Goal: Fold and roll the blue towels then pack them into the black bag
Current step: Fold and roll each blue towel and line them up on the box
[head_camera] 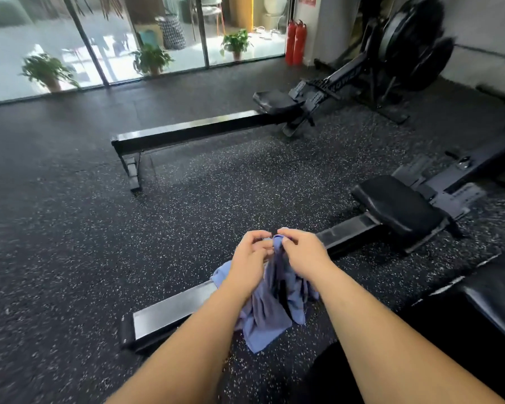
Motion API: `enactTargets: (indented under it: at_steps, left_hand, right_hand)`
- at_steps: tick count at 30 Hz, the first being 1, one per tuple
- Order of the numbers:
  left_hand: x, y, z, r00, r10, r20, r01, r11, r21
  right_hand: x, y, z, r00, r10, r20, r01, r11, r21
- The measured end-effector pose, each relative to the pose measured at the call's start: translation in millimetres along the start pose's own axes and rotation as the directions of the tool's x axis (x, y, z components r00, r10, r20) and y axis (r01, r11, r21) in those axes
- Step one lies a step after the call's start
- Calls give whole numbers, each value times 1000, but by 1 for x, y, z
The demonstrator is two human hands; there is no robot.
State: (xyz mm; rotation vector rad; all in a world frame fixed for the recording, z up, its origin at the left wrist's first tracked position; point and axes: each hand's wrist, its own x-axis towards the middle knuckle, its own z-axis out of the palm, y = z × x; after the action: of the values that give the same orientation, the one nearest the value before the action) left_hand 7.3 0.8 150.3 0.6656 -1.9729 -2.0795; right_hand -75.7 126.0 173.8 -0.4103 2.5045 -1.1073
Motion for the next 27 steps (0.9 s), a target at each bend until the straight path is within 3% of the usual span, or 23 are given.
enactTargets:
  at_steps: [2, 5, 8, 13, 18, 23, 27]
  left_hand:
    - [-5, 11, 0, 999, -21, 24, 21, 1000, -23]
    - [-8, 18, -5, 996, -37, 81, 31, 997, 77]
    - [-6, 28, -9, 993, 1, 116, -32, 965, 261]
    - [-9, 67, 0, 978, 87, 190, -158, 903, 399]
    - [-19, 109, 27, 945, 217, 247, -293, 896, 335]
    - [-37, 144, 66, 895, 320, 309, -401, 882, 248]
    - [-62, 164, 100, 833, 379, 403, -504, 819, 273]
  right_hand:
    - [-9, -10, -15, 1000, -14, -10, 14, 999, -45]
    - [-26, -22, -38, 998, -48, -52, 42, 994, -103]
    - [-41, -33, -60, 988, -100, -116, 93, 994, -65]
    - [-68, -56, -103, 952, -185, -244, 185, 982, -24]
    - [-103, -77, -153, 916, -256, -310, 273, 962, 10]
    - [-147, -81, -202, 889, -320, -327, 313, 947, -75]
    - [-186, -71, -238, 862, -326, -388, 272, 943, -190]
